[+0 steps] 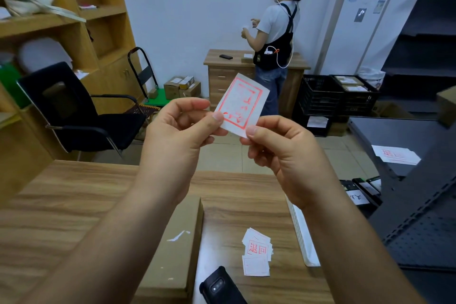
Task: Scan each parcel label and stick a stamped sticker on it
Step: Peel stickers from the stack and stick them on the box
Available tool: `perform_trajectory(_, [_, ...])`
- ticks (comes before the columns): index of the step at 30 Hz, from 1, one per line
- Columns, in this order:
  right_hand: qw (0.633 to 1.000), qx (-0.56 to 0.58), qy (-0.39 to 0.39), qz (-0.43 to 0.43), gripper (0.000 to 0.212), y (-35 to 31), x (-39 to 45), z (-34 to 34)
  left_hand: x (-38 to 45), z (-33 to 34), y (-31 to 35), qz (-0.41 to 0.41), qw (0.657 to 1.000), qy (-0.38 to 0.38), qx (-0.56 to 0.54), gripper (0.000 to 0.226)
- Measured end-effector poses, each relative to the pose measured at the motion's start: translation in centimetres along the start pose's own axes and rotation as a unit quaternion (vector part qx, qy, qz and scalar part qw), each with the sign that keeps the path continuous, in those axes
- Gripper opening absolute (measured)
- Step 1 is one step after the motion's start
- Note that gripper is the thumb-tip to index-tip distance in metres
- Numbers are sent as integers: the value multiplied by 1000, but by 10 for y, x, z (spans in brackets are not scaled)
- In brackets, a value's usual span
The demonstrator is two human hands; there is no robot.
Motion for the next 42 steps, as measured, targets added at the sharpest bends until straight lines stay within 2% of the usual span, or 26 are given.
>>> perform_trajectory(2, [1000,-19,14,-11,10,-2,0,-2,-1,-4,9,64,991,16,119,23])
perform_trajectory(3, [999,-34,22,-17,10,-4,0,-4,-3,-3,22,139,967,18,213,22])
perform_trajectory(5, [997,-62,28,-28,8,-7,0,-7,-14,14,44,310,877,-25,367,20])
perform_trajectory(6, [997,-66,22,-32,9,-8,1,-7,-17,24,45,360,836,-63,410,20])
perform_trajectory(7, [998,-59,11,-31,11,-9,1,-7,-18,30,43,379,812,-96,435,22])
perform_trajectory(8, [999,-40,-3,-27,15,-10,1,-6,-17,33,41,376,805,-119,443,23])
perform_trajectory(10, [999,11,-32,-6,21,-9,1,-3,-13,33,38,358,821,-143,421,24])
perform_trajectory(15, [992,83,-90,35,13,-5,2,4,-15,32,42,358,837,-129,392,23])
perform_trajectory(21, [979,144,-144,4,15,-7,0,15,-11,25,46,311,882,-85,345,19])
perform_trajectory(26, [983,133,-125,-14,19,-7,1,15,-8,21,43,284,893,-78,340,15])
perform_trajectory(42, [993,38,-88,-66,17,-13,2,14,-9,21,36,244,900,-104,346,17])
Point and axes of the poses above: each hand's wrist, its own x-axis towards the middle knuckle, its own z-axis out of the palm, y = z × x, the point moved 8 cm from there along x, towards the middle knuckle, and after that the axes turned 7 degrees about -y, right-handed, at the moved point
